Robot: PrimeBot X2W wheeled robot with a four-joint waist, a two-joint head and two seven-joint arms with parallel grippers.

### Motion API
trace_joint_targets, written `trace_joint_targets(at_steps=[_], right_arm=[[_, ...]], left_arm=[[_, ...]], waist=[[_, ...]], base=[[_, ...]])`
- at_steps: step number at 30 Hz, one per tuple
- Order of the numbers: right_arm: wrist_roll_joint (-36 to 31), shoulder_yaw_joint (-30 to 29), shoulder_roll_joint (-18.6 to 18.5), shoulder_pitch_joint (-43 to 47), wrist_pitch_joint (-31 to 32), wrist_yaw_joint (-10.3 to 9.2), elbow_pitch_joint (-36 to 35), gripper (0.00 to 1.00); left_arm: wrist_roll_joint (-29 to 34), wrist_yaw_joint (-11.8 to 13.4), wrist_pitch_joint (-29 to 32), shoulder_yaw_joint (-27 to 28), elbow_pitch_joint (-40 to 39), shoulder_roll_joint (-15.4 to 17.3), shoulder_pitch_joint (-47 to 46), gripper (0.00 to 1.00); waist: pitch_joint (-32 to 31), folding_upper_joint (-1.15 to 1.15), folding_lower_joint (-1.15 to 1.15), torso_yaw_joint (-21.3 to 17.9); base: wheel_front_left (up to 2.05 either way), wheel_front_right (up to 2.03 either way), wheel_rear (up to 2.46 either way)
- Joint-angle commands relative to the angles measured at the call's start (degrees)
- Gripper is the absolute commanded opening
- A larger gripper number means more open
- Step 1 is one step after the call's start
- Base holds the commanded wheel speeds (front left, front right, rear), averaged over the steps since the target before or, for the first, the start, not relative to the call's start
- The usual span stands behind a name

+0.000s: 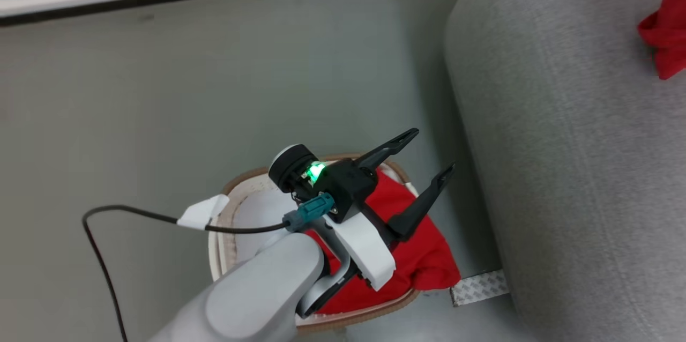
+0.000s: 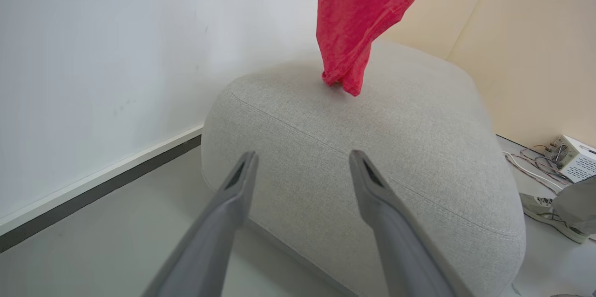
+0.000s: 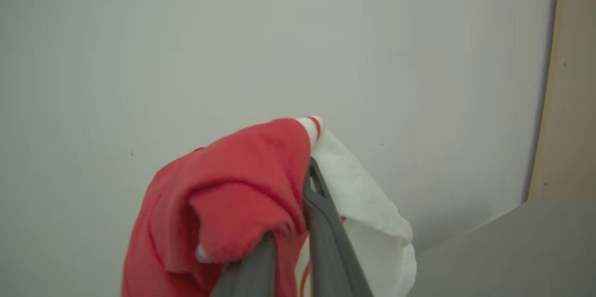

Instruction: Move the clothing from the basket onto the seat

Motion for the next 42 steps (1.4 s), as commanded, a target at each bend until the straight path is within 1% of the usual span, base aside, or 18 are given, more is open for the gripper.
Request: trace_joint_targets(at_steps=[1,3,7,12,16,18,19,20,21,22,26,31,39,42], right_arm=[[-1.19,1.49,0.65,0.22,0.52,-0.13,1.66,0.0],[-2.62,4.27,0.67,0.46,1.58,-0.13,4.84,0.0],[-4.0,7.11,0.85,1.37,1.97,-0.14,12.11,0.0],[-5.8,11.29,0.83,2.53,5.36,-0.14,20.85,0.0],[-5.59,13.34,0.41,3.35,8.01,-0.14,24.98,0.0],[-5.19,14.07,0.91,3.71,8.83,-0.14,26.29,0.01],[-5.06,14.45,0.77,3.63,9.18,-0.14,26.61,0.13],[-4.82,14.74,0.65,3.41,9.26,-0.14,26.78,0.28],[-4.67,15.06,0.89,3.35,9.29,-0.14,26.94,0.47],[-4.52,15.46,1.24,3.35,9.33,-0.14,27.07,1.0],[-4.18,18.24,1.66,4.26,11.41,-0.14,26.08,1.0],[-2.49,22.96,1.8,6.88,15.77,-0.14,22.54,1.0],[2.24,31.42,-2.08,11.96,21.62,-0.14,13.89,1.0],[4.2,32.99,-3.84,13.02,20.32,-0.13,9.7,1.0]], left_arm=[[0.35,0.06,-0.15,0.03,-0.16,0.14,-0.74,1.0],[0.42,0.18,-0.35,0.01,-0.07,0.2,-0.8,1.0],[0.75,0.76,-0.53,0.46,-0.24,0.69,-1.6,1.0],[0.65,0.97,-0.08,0.6,-0.65,1.5,-1.8,1.0],[0.43,1.3,0.09,0.57,-0.96,1.68,-1.82,1.0],[0.34,1.43,0.11,0.51,-1.05,1.73,-1.77,1.0],[0.26,1.49,0.14,0.53,-1.07,1.75,-1.77,1.0],[0.15,1.54,0.15,0.53,-1.06,1.83,-1.77,1.0],[0.04,1.57,0.09,0.54,-1.02,1.91,-1.71,1.0],[-0.07,1.56,0.03,0.53,-0.93,1.96,-1.59,1.0],[-0.74,1.53,-0.46,0.46,-0.29,2.03,-0.6,1.0],[-1.92,1.84,-1.52,0.95,0.86,2.18,1.42,1.0],[-4.45,3.16,-2.95,3.07,1.54,3.51,6.98,1.0],[-5.01,4.11,-3.3,4.16,1.24,4.43,9.25,1.0]], waist=[[1.9,0.0,-0.02,1.84],[2.42,0.0,-0.02,2.3],[3.19,0.0,-0.02,2.97],[3.48,0.0,-0.02,3.59],[3.71,0.0,-0.02,3.77],[3.73,0.0,-0.02,3.67],[3.74,0.0,-0.02,3.59],[3.71,0.0,-0.02,3.48],[3.55,0.0,-0.02,3.31],[3.28,0.0,-0.02,3.12],[1.25,0.0,-0.02,2.41],[-3.36,0.0,-0.02,1.62],[-13.05,0.0,-0.02,1.64],[-16.9,0.0,-0.02,2.34]], base=[[0.0,0.0,0.0],[0.0,0.0,0.0],[0.0,0.0,0.0],[0.0,0.0,0.0],[0.0,0.0,0.0],[0.0,0.0,0.0],[0.0,0.0,0.0],[0.0,0.0,0.0],[0.0,0.0,0.0],[0.0,0.0,0.0],[0.0,0.0,0.0],[0.0,0.0,0.0],[0.0,0.0,0.0],[0.0,0.0,0.0]])
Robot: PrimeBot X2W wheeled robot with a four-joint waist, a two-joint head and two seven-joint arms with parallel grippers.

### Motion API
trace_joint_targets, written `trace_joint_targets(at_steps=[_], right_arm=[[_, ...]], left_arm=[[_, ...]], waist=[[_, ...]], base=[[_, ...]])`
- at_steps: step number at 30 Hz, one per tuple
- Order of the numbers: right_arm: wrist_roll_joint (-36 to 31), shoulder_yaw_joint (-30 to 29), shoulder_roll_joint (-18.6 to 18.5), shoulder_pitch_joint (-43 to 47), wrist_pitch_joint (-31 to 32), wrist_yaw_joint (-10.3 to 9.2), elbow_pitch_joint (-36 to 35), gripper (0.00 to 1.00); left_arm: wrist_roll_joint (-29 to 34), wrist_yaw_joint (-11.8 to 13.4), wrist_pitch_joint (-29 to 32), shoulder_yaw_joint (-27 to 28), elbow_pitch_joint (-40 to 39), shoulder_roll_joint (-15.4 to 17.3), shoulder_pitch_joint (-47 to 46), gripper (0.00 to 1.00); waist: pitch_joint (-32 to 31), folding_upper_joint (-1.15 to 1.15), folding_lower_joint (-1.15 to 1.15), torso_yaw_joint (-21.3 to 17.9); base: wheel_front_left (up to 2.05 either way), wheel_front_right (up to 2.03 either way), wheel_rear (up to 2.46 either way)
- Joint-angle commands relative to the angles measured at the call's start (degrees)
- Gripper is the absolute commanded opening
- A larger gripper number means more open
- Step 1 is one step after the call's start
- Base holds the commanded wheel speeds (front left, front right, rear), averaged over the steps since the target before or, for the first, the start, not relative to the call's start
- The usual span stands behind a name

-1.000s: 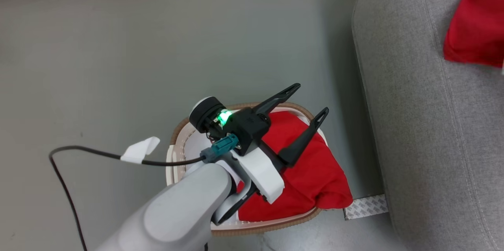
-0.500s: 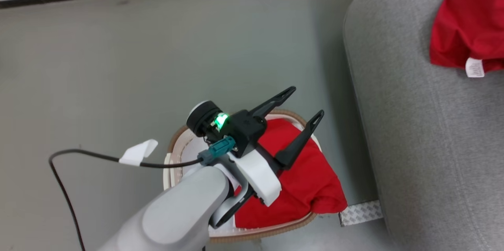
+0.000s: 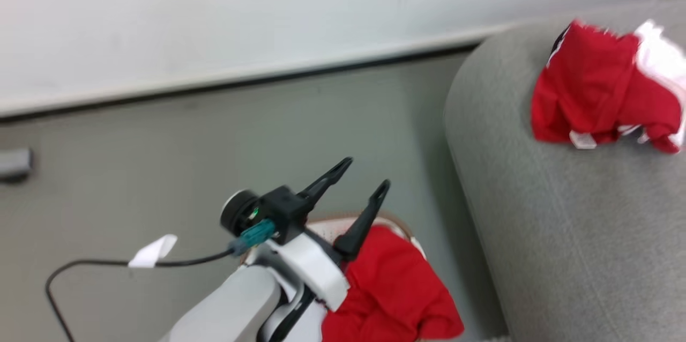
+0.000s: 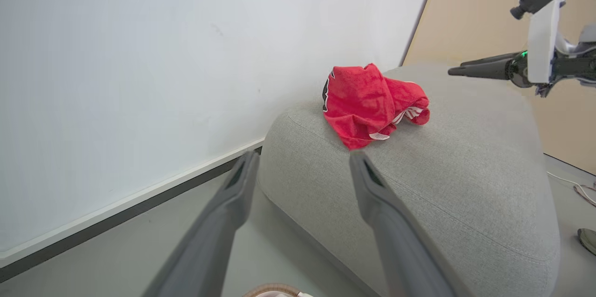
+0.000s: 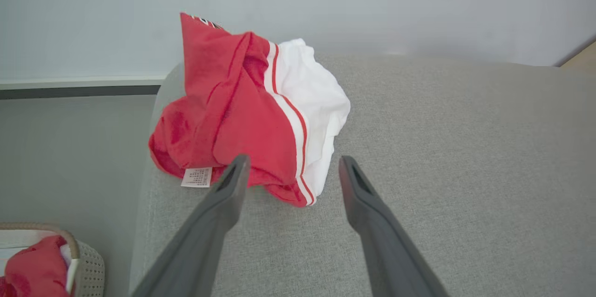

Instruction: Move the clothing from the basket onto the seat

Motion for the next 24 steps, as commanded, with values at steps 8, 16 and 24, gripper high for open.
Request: trace_joint_targets(at_steps=[8,16,24], right_arm=[[3.95,-1.81,-2.78,5.15,-14.43,-0.14,-10.66,1.0],[0.95,-8.55,0.91,12.79,-21.12,-0.13,-16.5,1.0],[-12.58,-26.2,11.97,30.7,-21.25,-0.13,-30.03,1.0]], left_arm=[[-2.39,3.53,-0.61,5.79,-2.52,3.33,7.35,1.0],[-2.57,7.11,-0.6,13.05,-5.96,5.78,14.09,1.0],[0.03,10.33,-0.6,24.21,-9.19,4.56,23.06,1.0]], waist=[[-11.55,0.0,0.01,3.45],[-14.53,0.0,0.01,5.44],[-15.42,0.0,0.01,6.59]], base=[[0.0,0.0,0.0],[0.0,0.0,0.0],[0.0,0.0,0.0]])
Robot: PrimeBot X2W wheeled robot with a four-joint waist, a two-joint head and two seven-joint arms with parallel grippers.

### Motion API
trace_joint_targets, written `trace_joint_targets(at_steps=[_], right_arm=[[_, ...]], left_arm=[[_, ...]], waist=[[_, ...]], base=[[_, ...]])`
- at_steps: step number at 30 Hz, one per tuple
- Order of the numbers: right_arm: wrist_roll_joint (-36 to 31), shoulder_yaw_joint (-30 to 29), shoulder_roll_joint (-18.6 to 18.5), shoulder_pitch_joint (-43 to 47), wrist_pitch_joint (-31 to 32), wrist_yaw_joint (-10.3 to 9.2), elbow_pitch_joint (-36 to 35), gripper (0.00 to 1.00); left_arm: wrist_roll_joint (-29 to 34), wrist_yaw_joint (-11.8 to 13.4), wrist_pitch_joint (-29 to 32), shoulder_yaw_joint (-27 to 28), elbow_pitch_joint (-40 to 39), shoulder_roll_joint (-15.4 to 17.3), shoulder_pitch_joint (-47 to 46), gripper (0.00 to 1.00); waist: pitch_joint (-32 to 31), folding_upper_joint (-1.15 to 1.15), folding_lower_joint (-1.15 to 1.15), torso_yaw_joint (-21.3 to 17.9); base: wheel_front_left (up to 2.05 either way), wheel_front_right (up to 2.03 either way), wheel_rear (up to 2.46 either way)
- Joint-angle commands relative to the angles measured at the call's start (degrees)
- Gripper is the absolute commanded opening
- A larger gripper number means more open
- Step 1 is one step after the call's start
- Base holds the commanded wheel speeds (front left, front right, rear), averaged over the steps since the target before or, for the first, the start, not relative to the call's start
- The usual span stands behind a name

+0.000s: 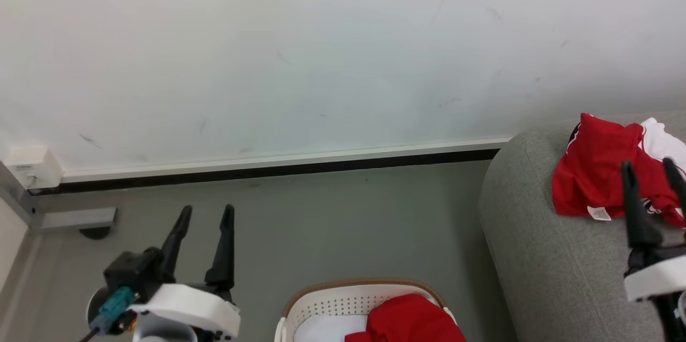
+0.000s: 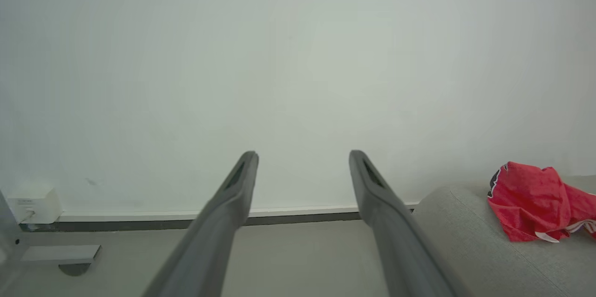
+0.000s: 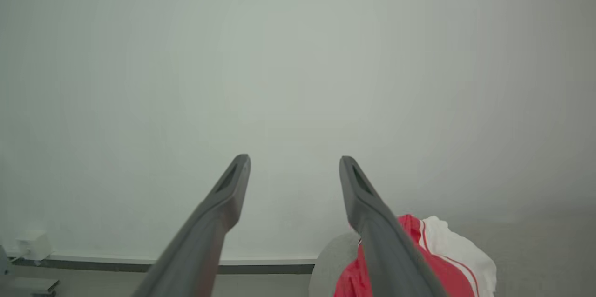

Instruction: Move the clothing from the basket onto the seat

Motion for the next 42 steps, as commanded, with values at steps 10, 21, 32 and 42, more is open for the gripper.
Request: trace_joint_targets(at_steps=[10,21,32,42], right_arm=[[-12.65,-6.63,12.29,14.17,0.01,-0.13,-9.95,1.0],[-16.35,-6.04,16.23,14.38,0.0,-0.13,-10.34,1.0],[-16.54,-5.13,16.84,13.77,0.0,-0.13,-9.76,1.0],[-16.21,-4.9,16.49,13.47,0.0,-0.13,-9.83,1.0]], left_arm=[[8.36,-2.34,-0.02,10.5,-1.21,-5.74,9.54,1.0],[14.6,-9.22,-0.02,17.69,0.98,-12.08,10.64,1.0],[18.28,-13.41,-0.02,21.79,2.92,-15.29,9.81,1.0],[19.76,-15.06,-0.02,23.45,3.51,-16.38,9.43,1.0]], waist=[[0.55,0.0,0.02,-0.73],[1.66,0.0,0.02,-1.31],[1.96,0.0,0.02,-2.0],[2.12,0.0,0.02,-2.66]], base=[[0.0,0.0,0.0],[0.0,0.0,0.0],[0.0,0.0,0.0],[0.0,0.0,0.0]])
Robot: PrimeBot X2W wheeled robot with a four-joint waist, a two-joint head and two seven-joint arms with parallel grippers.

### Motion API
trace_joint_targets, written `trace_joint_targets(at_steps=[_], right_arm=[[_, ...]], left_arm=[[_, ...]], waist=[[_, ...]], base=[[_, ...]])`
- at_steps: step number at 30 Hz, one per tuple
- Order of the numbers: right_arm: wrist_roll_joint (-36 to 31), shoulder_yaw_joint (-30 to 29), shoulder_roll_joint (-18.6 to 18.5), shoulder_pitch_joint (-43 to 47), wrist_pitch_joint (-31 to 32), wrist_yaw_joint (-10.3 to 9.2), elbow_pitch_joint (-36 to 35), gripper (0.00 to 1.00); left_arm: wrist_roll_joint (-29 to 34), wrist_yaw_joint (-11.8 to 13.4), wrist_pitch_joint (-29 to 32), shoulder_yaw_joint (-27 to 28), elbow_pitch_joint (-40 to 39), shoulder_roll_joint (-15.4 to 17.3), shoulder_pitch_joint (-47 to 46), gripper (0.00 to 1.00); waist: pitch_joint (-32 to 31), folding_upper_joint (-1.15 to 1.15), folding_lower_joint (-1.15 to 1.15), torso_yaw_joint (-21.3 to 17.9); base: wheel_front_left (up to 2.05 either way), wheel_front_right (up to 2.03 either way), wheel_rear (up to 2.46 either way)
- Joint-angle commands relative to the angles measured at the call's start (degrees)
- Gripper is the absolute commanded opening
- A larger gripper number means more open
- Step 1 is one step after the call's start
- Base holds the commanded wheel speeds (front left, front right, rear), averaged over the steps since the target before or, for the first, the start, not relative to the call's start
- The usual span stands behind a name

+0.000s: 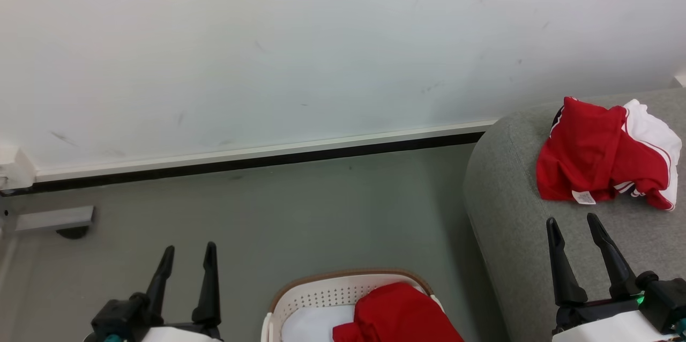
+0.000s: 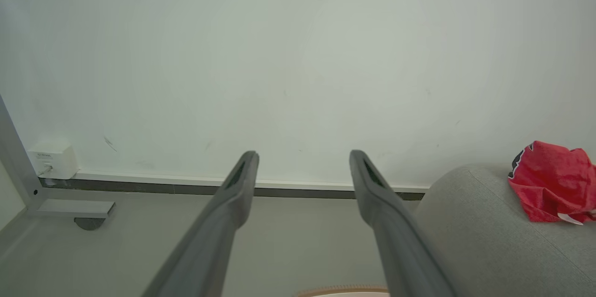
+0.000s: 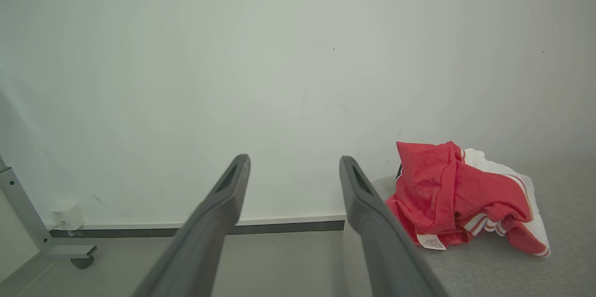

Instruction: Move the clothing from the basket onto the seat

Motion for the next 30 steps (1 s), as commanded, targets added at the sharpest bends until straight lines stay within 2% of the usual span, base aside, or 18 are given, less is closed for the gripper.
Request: trace_joint_targets(at_steps=[1,10,16,30], right_arm=[[-0.02,-0.03,-0.34,-0.56,0.0,-0.13,0.13,1.0],[0.39,-0.95,-0.86,-0.96,0.0,-0.13,0.28,1.0],[0.82,-2.82,-1.42,-0.73,0.01,-0.13,0.73,1.0],[2.59,-5.97,-1.7,-5.57,0.0,-0.13,-0.68,1.0]], left_arm=[[0.56,-0.07,-0.03,0.28,0.14,0.03,-0.6,1.0],[1.1,-0.86,-0.03,-0.06,0.81,-0.23,-0.95,1.0],[0.21,-1.04,-0.03,-3.38,2.51,-0.26,-2.97,1.0],[1.63,-2.34,0.0,-11.63,14.38,-0.06,-13.23,1.0]], waist=[[0.04,0.0,0.0,-0.12],[0.45,0.0,0.0,-1.83],[1.71,0.0,0.0,-3.7],[11.16,0.0,0.0,-9.82]], base=[[0.0,0.0,0.0],[0.0,0.0,0.0],[0.0,0.0,0.0],[0.0,0.0,0.0]])
